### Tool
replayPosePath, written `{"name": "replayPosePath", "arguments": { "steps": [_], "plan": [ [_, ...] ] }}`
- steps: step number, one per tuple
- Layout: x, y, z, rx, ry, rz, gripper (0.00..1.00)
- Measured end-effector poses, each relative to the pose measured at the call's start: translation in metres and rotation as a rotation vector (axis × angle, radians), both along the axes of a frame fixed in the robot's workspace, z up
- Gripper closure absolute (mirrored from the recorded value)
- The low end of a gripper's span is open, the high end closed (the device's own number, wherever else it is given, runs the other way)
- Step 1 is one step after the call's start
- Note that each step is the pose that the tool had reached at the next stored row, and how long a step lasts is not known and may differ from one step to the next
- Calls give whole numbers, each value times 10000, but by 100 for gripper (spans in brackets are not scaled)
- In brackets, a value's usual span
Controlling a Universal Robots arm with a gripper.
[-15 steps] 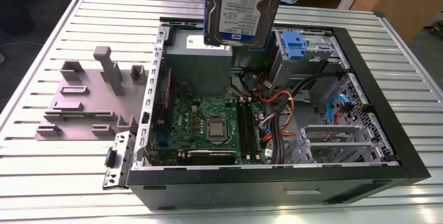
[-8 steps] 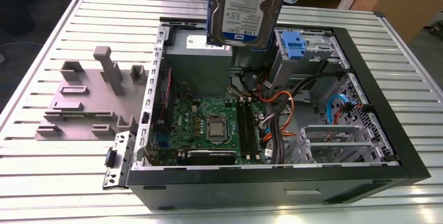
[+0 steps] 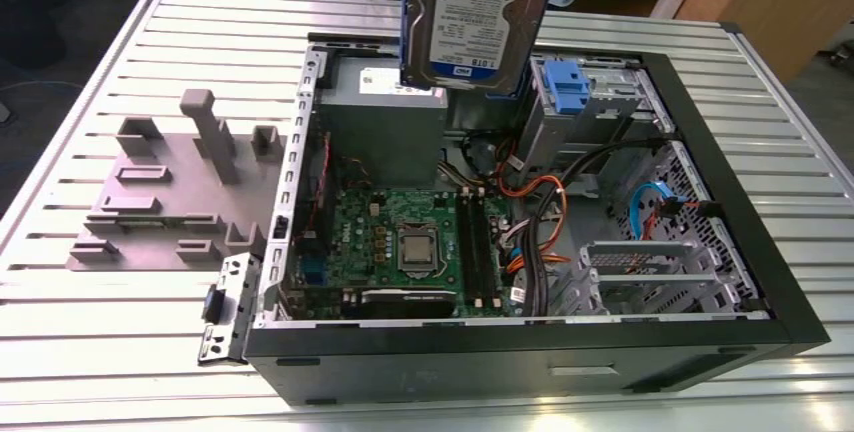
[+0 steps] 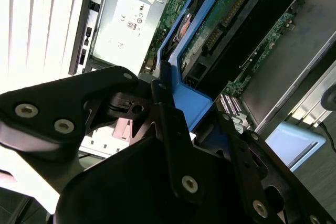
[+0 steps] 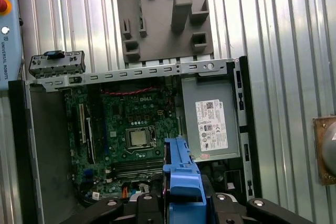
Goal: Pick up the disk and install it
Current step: 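Insert the disk into the insertion slot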
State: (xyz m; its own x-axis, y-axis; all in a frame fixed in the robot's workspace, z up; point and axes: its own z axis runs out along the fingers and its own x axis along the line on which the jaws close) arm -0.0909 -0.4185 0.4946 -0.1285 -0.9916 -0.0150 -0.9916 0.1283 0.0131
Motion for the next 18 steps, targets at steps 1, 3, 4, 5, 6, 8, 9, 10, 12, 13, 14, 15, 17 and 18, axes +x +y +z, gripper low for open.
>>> {"name": "replayPosePath", "arguments": {
  "steps": [1,3,4,5,6,8,9,10,12,13,14,15,17,18],
  "plan": [
    [0,0,0,0,0,0,63],
    [1,0,0,0,0,0,63],
    [1,0,0,0,0,0,63],
    [2,0,0,0,0,0,63],
    [2,-2,0,1,-1,1,63],
    [3,-18,0,-2,1,3,63],
    [3,-29,0,-5,0,7,63],
    [5,-39,-1,-7,0,16,63],
    [7,-61,-5,-20,0,24,63],
    [7,-74,-8,-27,0,25,63],
    [8,-87,-10,-35,1,26,63],
    [8,-99,-13,-43,0,26,63],
    [11,-119,-19,-66,-1,26,63],
    [15,-126,-23,-80,-1,26,63]
  ]
}}
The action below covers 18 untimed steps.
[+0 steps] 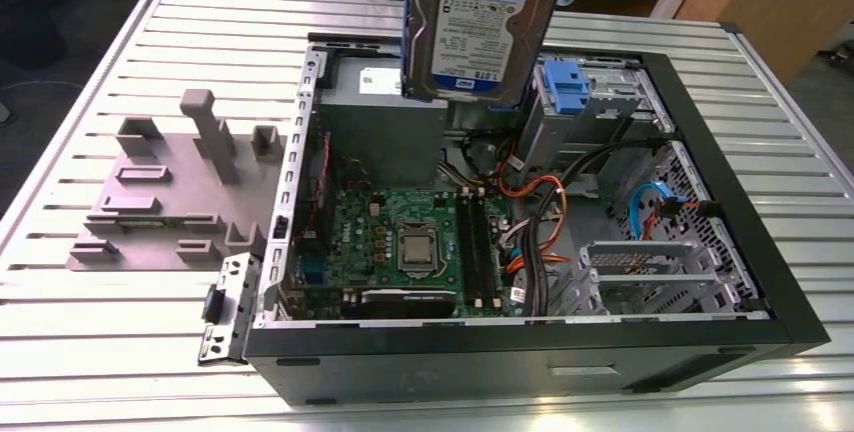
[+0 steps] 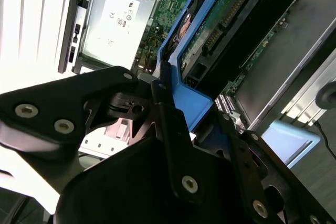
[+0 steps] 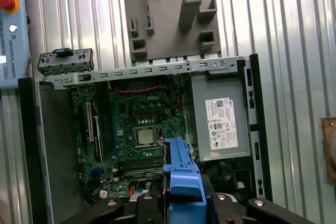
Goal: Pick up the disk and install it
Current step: 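Insert the disk into the insertion slot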
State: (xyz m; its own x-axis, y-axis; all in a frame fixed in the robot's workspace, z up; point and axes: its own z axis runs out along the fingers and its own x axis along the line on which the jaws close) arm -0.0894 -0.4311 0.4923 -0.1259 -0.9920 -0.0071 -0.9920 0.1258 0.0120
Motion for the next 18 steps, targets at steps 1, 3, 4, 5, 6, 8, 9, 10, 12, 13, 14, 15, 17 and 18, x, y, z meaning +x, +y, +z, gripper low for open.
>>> {"name": "replayPosePath", "arguments": {
  "steps": [1,3,4,5,6,8,9,10,12,13,14,15,17,18],
  "plan": [
    [6,-3,-3,-13,1,0,63],
    [28,-4,-10,-20,1,1,63],
    [46,-4,-12,-19,1,0,63],
    [63,-5,-13,-20,1,0,63],
    [74,-6,-14,-20,1,1,63],
    [76,-6,-15,-23,1,0,63],
    [76,-6,-14,-24,1,1,63],
    [76,-5,-14,-27,1,0,63],
    [77,-5,-14,-29,1,1,63],
    [76,-5,-14,-30,1,0,63],
    [76,-5,-14,-31,1,1,63],
    [76,-5,-14,-33,1,1,63],
    [80,-5,-14,-34,2,-1,63],
    [83,-7,-14,-33,0,1,63]
  ]
}}
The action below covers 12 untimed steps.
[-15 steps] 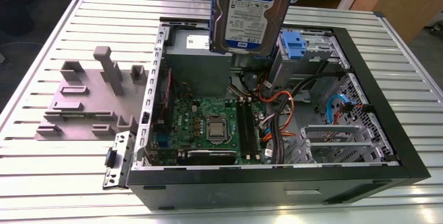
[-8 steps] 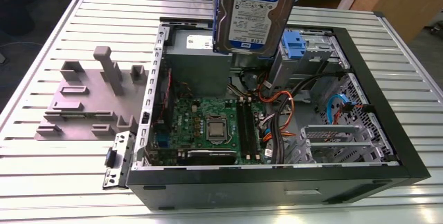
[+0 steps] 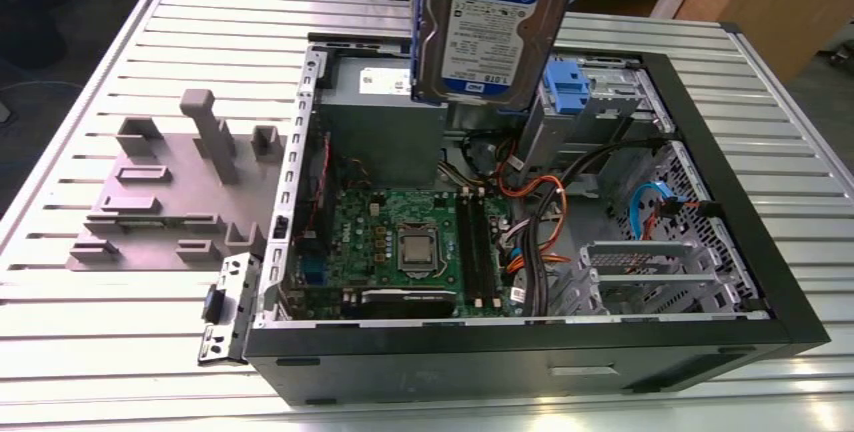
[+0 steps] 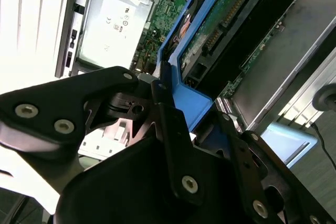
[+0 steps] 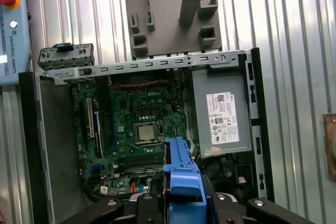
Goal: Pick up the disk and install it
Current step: 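Insert the disk into the insertion slot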
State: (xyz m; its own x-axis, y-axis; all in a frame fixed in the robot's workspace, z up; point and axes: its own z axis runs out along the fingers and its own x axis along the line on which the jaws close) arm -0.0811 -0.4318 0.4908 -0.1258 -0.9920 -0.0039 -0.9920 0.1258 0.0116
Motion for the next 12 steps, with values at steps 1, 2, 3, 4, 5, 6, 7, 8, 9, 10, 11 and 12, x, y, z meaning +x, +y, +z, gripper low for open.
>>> {"name": "replayPosePath", "arguments": {
  "steps": [1,2,3,4,5,6,7,8,9,10,11,12],
  "plan": [
    [2,-5,0,-1,1,0,63],
    [3,-11,0,-1,1,0,63],
    [4,-21,-1,-1,0,0,63],
    [4,-32,-1,0,0,0,63],
    [5,-46,-3,0,0,0,63],
    [6,-60,-4,0,0,0,63],
    [8,-73,-6,0,0,0,63],
    [9,-85,-8,0,0,0,63],
    [11,-97,-10,0,1,0,63],
    [12,-109,-12,-1,0,1,63],
    [13,-122,-14,-1,1,1,63],
    [13,-135,-16,-1,1,1,63]
  ]
}}
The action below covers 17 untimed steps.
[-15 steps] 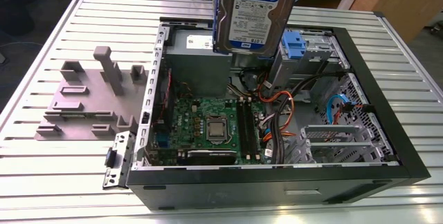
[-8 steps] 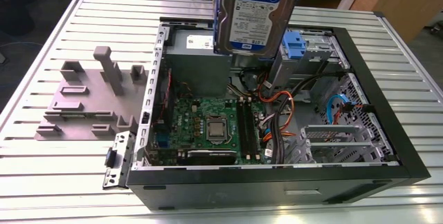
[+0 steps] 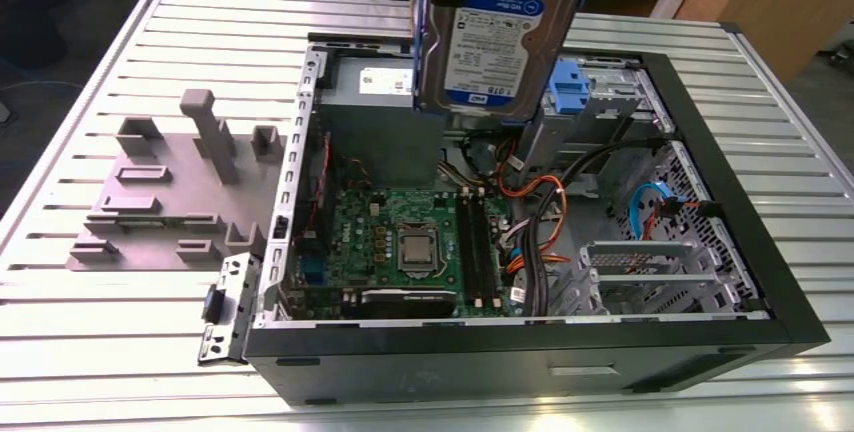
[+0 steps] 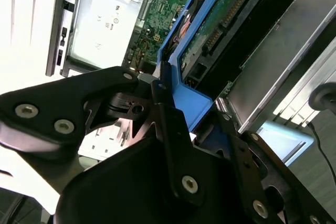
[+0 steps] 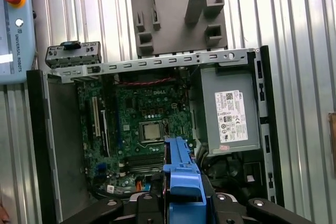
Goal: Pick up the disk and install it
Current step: 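Insert the disk into the insertion slot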
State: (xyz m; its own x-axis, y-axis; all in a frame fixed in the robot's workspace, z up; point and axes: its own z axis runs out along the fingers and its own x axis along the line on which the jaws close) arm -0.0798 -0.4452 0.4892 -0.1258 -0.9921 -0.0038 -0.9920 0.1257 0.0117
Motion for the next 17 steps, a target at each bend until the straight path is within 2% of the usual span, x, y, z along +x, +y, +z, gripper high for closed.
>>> {"name": "replayPosePath", "arguments": {
  "steps": [7,11,17],
  "plan": [
    [7,-88,-10,1,-1,0,63],
    [8,-106,-10,-1,0,-1,63],
    [9,-110,-10,-5,0,0,63]
  ]
}}
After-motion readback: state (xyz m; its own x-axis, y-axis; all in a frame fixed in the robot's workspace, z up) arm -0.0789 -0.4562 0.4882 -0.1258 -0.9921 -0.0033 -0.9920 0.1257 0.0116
